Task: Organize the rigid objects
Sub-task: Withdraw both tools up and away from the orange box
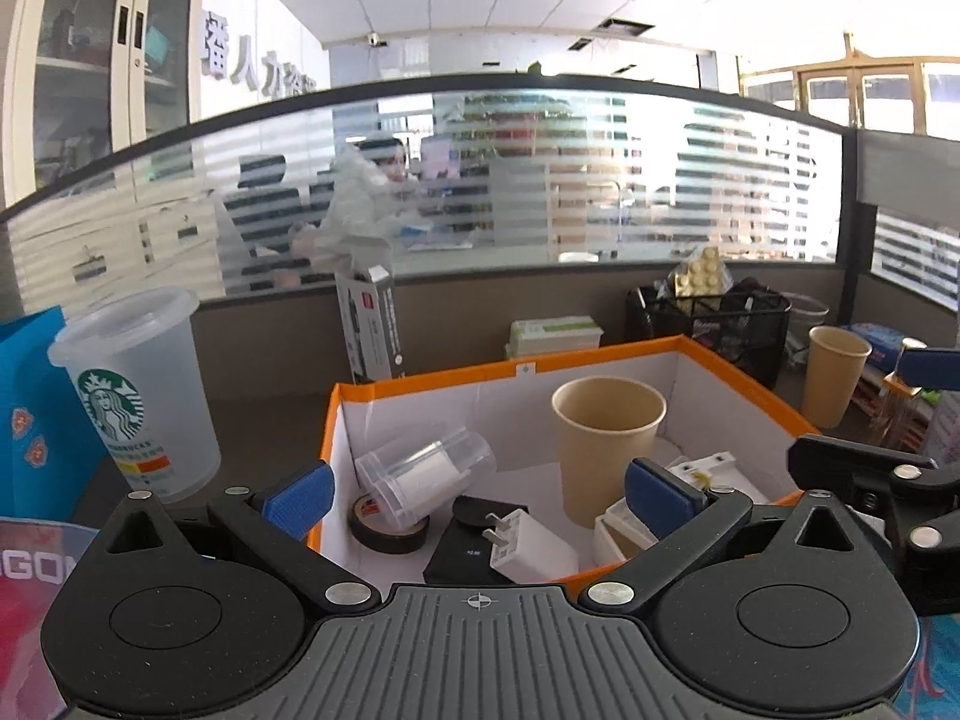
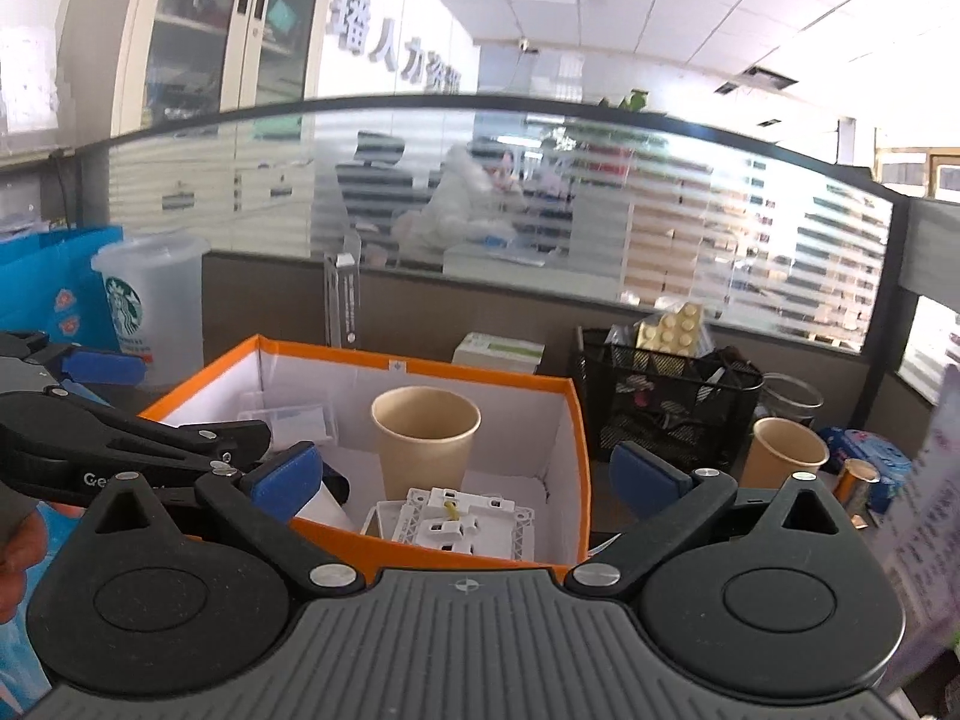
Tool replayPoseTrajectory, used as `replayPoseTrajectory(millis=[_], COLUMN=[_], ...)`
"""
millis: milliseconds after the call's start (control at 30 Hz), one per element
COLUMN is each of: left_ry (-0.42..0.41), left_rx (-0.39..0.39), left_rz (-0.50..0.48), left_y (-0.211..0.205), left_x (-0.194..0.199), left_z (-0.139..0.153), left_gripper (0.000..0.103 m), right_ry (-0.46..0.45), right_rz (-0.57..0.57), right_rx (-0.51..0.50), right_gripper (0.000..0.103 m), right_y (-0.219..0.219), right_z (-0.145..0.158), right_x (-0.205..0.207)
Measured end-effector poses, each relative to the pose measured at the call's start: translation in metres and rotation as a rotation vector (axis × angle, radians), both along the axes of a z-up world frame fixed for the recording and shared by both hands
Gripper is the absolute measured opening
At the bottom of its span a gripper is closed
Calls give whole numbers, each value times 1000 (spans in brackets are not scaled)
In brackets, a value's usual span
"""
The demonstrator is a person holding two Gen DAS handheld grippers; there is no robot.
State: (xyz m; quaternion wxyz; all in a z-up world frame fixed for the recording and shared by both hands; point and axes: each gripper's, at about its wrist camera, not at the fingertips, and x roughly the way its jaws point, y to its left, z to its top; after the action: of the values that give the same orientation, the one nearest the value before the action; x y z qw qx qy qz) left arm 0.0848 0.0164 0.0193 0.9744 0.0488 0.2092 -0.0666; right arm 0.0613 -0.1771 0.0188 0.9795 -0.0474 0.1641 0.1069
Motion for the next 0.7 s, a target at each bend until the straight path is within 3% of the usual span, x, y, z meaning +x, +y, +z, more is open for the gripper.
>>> replayPoseTrajectory(millis=[200,600,700], left_ry=[-42,-70,-41], left_rx=[-53,-57,-50], left_rz=[10,25,16], left_y=[8,6,4], left_x=[-24,-42,-42], left_z=[7,0,-7], left_gripper=[103,103,103], right_ry=[-173,-158,-125], right_rz=[-117,-113,-104], right_rx=[26,69,77], right_gripper=[103,103,103], right_y=[-9,-10,-7], right_z=[-3,-20,-31], right_x=[-51,-69,-67])
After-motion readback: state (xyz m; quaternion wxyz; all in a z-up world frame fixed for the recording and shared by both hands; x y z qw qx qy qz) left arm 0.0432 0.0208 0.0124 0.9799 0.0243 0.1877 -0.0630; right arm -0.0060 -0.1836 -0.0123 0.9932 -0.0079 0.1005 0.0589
